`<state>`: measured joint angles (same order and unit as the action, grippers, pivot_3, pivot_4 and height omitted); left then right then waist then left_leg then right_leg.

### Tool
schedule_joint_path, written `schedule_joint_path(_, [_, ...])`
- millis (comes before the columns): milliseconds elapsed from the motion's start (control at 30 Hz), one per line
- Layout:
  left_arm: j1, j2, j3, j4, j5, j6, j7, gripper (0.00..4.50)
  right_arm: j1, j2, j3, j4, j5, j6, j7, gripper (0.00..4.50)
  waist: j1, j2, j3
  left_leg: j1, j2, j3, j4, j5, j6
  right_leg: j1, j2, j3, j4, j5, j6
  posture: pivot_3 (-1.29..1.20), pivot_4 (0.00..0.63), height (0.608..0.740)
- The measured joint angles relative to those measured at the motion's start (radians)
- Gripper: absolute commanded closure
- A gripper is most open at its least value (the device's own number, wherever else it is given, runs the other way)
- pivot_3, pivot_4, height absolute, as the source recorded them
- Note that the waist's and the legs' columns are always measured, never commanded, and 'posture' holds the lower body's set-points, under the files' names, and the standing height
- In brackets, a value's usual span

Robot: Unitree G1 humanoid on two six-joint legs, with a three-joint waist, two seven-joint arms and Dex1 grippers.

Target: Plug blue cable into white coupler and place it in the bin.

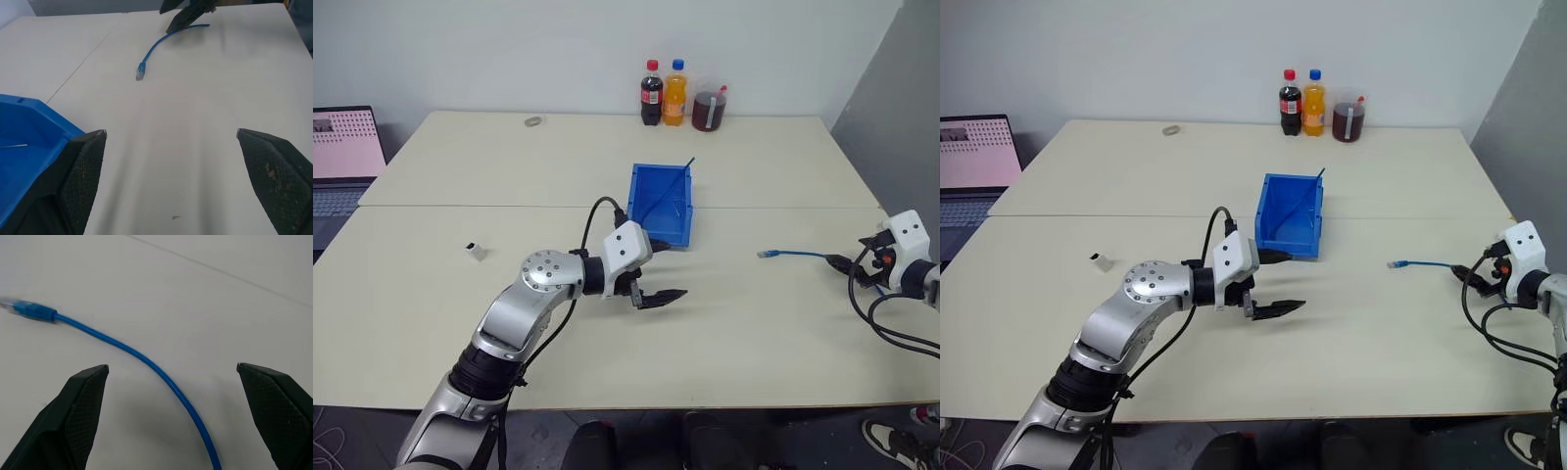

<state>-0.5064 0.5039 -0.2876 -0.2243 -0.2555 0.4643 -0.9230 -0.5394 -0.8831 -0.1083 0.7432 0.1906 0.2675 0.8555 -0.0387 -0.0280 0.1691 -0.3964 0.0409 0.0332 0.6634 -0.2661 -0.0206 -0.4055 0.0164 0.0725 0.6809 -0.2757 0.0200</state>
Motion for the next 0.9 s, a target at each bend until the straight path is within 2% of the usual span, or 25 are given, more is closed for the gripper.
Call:
schedule_joint_path(100, [-0.015,-0.005,-0.026,0.004,0.014,-0.014,-0.011,0.0,-0.117,0.0,0.068,0.182,-0.073,-0.02,0.063,0.04,0.0,0.001,0.0,0.0,0.002,0.001,0.001,0.0,0.0,0.0,-0.001,0.0,0.0,0.0,0.0,0.0,0.15,0.74])
schedule_joint_path(200, [-0.018,-0.007,-0.03,0.004,0.017,-0.015,-0.016,0.0,-0.175,0.0,0.093,0.261,-0.101,-0.03,0.109,0.04,0.0,0.001,0.0,0.0,0.002,0.001,0.001,0.0,0.0,0.0,-0.002,0.0,0.0,0.0,0.0,0.0,0.15,0.74])
schedule_joint_path(300, [-0.02,-0.008,-0.034,0.004,0.024,-0.017,-0.023,0.0,-0.223,0.001,0.1,0.326,-0.113,0.002,0.152,0.48,0.0,0.001,0.0,0.0,0.003,0.0,0.001,0.0,0.0,0.001,-0.002,0.0,0.0,0.0,0.0,0.0,0.15,0.74])
schedule_joint_path(467, [-0.02,-0.009,-0.04,0.004,0.033,-0.018,-0.029,0.0,-0.243,-0.006,0.101,0.338,-0.125,0.077,0.257,1.57,0.0,0.0,0.0,0.0,0.003,-0.001,0.001,0.0,0.0,0.002,0.0,-0.001,0.0,0.0,0.0,0.0,0.15,0.74])
schedule_joint_path(500, [-0.02,-0.009,-0.04,0.004,0.034,-0.018,-0.029,0.0,-0.243,-0.008,0.1,0.336,-0.125,0.092,0.271,1.91,0.0,0.0,0.0,0.001,0.003,-0.001,0.001,0.0,0.0,0.002,0.0,-0.001,0.0,0.0,0.0,0.0,0.15,0.74])
schedule_joint_path(733, [-0.02,-0.002,-0.04,0.004,0.037,-0.021,-0.034,0.0,-0.219,-0.012,0.091,0.306,-0.126,0.118,0.306,3.49,0.001,0.0,0.0,0.001,0.003,-0.001,0.001,0.0,0.0,0.002,0.0,-0.001,0.0,0.0,0.0,0.0,0.15,0.74])
schedule_joint_path(833, [-0.02,-0.001,-0.04,0.004,0.037,-0.028,-0.04,0.0,-0.2,-0.014,0.089,0.286,-0.126,0.101,0.307,4.3,0.001,0.0,0.0,0.001,0.003,-0.001,0.001,0.0,0.0,0.002,0.0,-0.001,0.0,0.0,0.0,0.0,0.15,0.74])
schedule_joint_path(900, [-0.02,0.0,-0.039,0.004,0.036,-0.032,-0.043,0.0,-0.19,-0.016,0.088,0.278,-0.125,0.09,0.317,4.48,0.001,0.0,0.0,0.001,0.003,-0.001,0.001,0.0,0.0,0.002,0.0,-0.001,0.0,0.0,0.0,0.0,0.15,0.74])
